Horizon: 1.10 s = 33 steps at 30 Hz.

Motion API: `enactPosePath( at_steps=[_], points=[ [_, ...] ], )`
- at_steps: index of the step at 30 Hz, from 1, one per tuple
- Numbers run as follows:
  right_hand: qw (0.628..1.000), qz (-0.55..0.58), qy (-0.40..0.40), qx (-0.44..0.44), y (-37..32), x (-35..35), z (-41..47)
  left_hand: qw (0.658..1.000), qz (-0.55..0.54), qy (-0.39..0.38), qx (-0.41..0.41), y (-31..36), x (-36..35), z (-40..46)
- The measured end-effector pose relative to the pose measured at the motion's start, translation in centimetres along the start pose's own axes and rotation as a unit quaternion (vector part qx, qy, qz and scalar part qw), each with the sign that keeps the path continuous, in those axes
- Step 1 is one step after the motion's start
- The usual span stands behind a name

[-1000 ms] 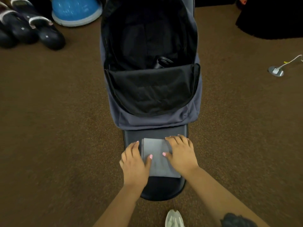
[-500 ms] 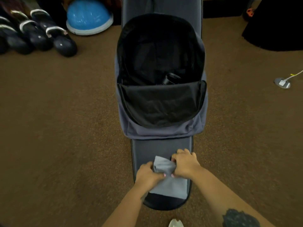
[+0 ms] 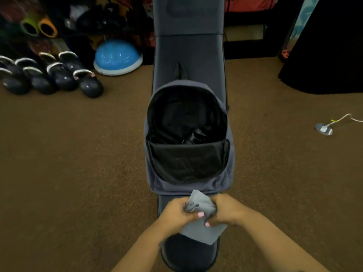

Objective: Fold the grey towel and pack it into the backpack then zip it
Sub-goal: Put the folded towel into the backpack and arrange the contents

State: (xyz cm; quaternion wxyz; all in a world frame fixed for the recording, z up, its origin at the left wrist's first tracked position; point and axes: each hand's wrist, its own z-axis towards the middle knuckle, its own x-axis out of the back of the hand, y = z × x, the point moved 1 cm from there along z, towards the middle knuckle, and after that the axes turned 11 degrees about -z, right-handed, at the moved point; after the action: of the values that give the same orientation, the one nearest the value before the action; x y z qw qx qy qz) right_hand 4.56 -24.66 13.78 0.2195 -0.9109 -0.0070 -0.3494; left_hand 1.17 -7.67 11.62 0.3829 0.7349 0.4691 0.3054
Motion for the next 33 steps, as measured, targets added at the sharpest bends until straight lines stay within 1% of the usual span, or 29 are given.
enactPosePath(
  at_steps=[2,6,11,13,16,21,25,29,33],
  points=[
    [1.000,0.002,0.027,0.012,-0.6,2.3,-1.0,0.999,0.004,0.025,-0.028,2.4,0.4,-0.2],
    [0.997,-0.004,0.072,0.016,-1.7,6.4,-2.2,0.990,-0.045,0.087,-0.104,5.9,1.8,-0.6],
    [0.990,-0.028,0.137,-0.015,-2.1,11.4,-2.5,0.980,-0.070,0.128,-0.139,9.3,4.4,1.1],
    [0.984,-0.032,0.171,-0.027,-2.0,13.4,-2.1,0.977,-0.094,0.144,-0.124,10.3,5.5,2.0],
    [0.976,-0.015,0.213,-0.037,-2.0,16.2,-0.7,0.978,-0.083,0.156,-0.105,11.3,7.5,4.2],
    [0.968,0.011,0.244,-0.052,-2.8,19.4,2.5,0.983,-0.069,0.148,-0.080,12.7,10.3,7.8],
    [0.959,0.032,0.272,-0.066,-3.2,20.6,4.5,0.981,-0.068,0.180,-0.038,12.7,12.3,10.7],
    [0.954,0.018,0.292,-0.070,-3.2,21.6,6.3,0.982,0.013,0.189,-0.016,12.7,13.0,13.0],
    [0.951,-0.009,0.306,-0.048,-3.1,21.8,8.5,0.981,0.122,0.149,-0.007,13.0,11.7,15.5]
  ],
)
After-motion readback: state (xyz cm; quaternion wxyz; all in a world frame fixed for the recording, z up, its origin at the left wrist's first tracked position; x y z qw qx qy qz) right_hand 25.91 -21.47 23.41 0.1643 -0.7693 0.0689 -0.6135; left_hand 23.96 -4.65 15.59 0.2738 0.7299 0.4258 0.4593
